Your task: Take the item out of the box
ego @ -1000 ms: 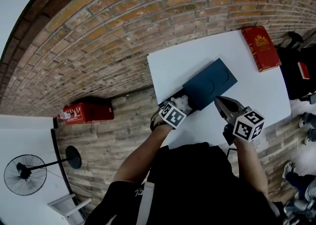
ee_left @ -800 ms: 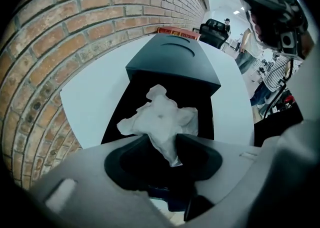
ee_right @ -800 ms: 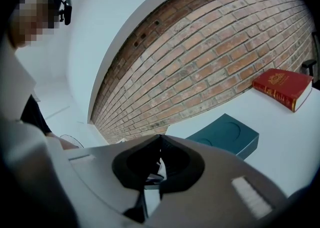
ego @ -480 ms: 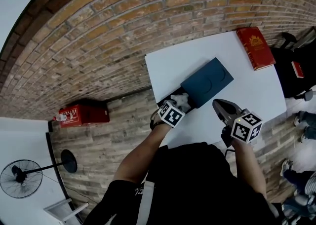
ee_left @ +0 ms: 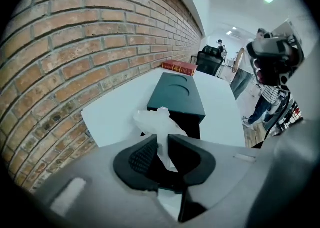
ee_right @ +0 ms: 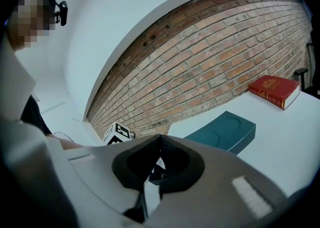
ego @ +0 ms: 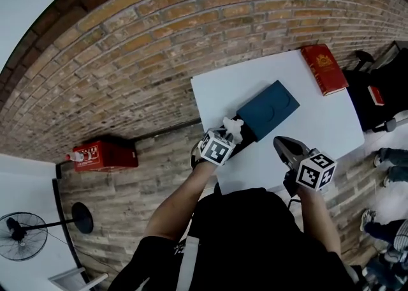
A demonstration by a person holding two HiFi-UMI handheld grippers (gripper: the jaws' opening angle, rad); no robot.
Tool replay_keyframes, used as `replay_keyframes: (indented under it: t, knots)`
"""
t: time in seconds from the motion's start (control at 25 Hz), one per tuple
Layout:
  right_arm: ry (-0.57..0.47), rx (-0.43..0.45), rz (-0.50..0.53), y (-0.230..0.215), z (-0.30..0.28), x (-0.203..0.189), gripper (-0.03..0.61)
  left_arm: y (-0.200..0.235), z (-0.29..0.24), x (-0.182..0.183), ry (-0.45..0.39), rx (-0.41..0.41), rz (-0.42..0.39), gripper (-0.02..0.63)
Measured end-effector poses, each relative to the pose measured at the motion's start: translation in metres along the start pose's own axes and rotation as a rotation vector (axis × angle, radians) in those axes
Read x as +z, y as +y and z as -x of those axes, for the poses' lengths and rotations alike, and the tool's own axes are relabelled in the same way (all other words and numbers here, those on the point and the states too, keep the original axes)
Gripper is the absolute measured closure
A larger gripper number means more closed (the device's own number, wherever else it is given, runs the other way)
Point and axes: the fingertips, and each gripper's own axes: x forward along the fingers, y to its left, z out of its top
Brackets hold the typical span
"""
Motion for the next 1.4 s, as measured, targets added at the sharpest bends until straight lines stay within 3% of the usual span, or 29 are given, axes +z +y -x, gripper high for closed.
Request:
replay_keyframes:
  t: [0.36, 0.76, 1.08, 1.4]
  knots:
    - [-0.023, -0.059, 0.011, 0.038, 0.002, -0.015, 0.578, 0.007, 0.05, 0.008, -0.144, -0.035, 0.016, 0.543]
    - [-0.054, -0.14, 0.093, 0.063, 0.018, -0.009, 0.578, 0.012, 0.123, 0.049, -0.386, -0.1, 0.04, 0.543]
    - [-0.139, -0.107, 0.203, 0.061, 0.036, 0.034, 0.578, 0.019, 0.184, 0.097, -0.538, -0.024, 0.027, 0.543]
    - [-0.203, -0.05, 0.277, 0.051, 0.075, 0.065, 0.578, 0.0, 0.224, 0.147, -0.672, 0.037, 0.035, 0.543]
